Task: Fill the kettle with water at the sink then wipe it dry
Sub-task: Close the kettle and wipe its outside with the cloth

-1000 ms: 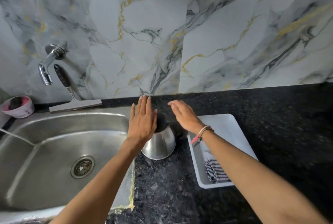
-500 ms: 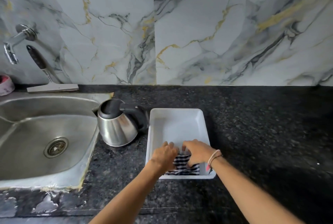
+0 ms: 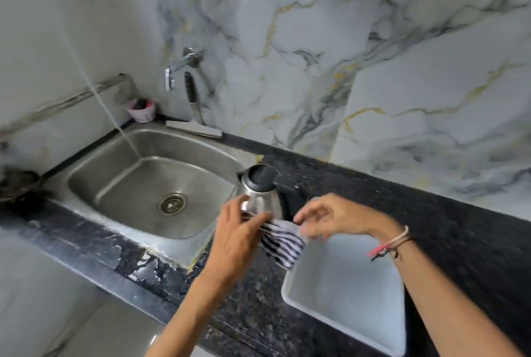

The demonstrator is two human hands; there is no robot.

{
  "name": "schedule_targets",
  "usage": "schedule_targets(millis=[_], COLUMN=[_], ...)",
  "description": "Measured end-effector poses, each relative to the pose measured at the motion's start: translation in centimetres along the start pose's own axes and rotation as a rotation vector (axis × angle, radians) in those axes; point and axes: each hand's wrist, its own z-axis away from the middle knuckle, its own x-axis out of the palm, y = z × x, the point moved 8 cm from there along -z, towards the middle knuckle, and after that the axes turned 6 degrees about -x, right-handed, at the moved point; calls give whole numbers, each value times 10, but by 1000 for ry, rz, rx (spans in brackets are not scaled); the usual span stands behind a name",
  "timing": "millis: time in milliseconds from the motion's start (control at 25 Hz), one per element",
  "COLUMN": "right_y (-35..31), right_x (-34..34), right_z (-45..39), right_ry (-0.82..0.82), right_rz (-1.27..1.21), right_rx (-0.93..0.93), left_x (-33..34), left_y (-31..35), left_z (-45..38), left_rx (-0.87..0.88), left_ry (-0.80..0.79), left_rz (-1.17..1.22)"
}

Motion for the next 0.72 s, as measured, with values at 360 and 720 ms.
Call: schedule_targets(millis=[360, 720], right_y=[-42, -21], right_x=[-4, -4], right_z=[-189, -200], right_ry=[366, 375], right_rz=[647, 515], right_rx=[67, 14], left_x=[21, 87], left_y=[-140, -111], left_z=[-3, -86], left_rx=[-509, -746], left_ry=[130, 170], left_rz=[444, 1449])
